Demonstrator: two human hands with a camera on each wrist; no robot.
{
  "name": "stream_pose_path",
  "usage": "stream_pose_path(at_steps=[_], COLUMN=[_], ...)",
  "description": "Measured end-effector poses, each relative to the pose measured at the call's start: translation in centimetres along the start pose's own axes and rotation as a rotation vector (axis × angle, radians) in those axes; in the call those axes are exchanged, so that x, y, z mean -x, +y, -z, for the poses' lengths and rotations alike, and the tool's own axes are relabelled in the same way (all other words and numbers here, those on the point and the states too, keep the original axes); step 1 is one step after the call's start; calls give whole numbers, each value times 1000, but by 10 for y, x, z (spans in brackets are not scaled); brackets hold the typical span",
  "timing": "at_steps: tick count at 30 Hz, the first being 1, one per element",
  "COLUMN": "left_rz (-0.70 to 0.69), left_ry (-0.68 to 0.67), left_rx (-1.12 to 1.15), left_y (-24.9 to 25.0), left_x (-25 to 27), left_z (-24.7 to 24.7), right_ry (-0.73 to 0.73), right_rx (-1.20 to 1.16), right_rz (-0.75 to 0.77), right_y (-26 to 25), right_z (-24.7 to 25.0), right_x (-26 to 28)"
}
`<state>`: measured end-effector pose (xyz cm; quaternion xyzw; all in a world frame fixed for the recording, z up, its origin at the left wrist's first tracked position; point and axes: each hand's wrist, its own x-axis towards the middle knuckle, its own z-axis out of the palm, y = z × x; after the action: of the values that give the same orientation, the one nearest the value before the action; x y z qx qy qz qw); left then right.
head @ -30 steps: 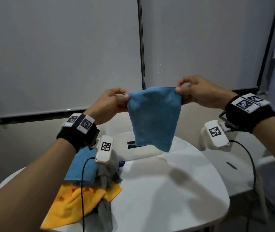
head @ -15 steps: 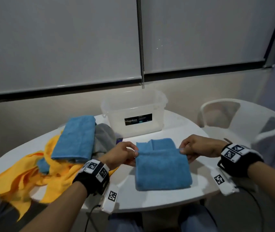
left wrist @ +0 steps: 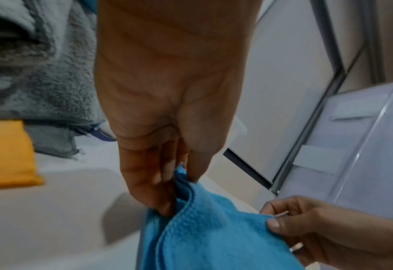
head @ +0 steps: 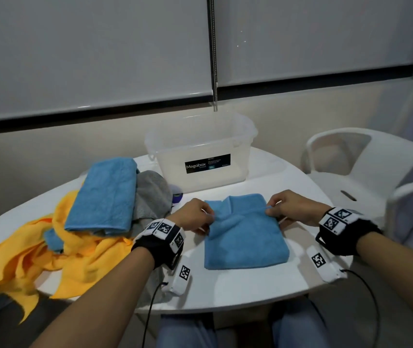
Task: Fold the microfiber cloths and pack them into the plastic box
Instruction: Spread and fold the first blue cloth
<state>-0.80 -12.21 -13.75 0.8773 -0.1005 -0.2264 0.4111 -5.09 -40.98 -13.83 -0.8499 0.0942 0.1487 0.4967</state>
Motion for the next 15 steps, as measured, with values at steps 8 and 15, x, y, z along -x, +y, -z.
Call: stream_pose_path(at_steps=[8,15], left_rz=[-438,-231], left_ry=[125,185], left_rx=[-619,-1035], left_y=[28,24], left_x=[-39,-45], left_z=[-16,-4], right_ry=[-58,-64], right_rx=[88,63], right_rz=[34,15], right_y=[-1,0], right_z=[-10,-4], right_x=[-2,-2])
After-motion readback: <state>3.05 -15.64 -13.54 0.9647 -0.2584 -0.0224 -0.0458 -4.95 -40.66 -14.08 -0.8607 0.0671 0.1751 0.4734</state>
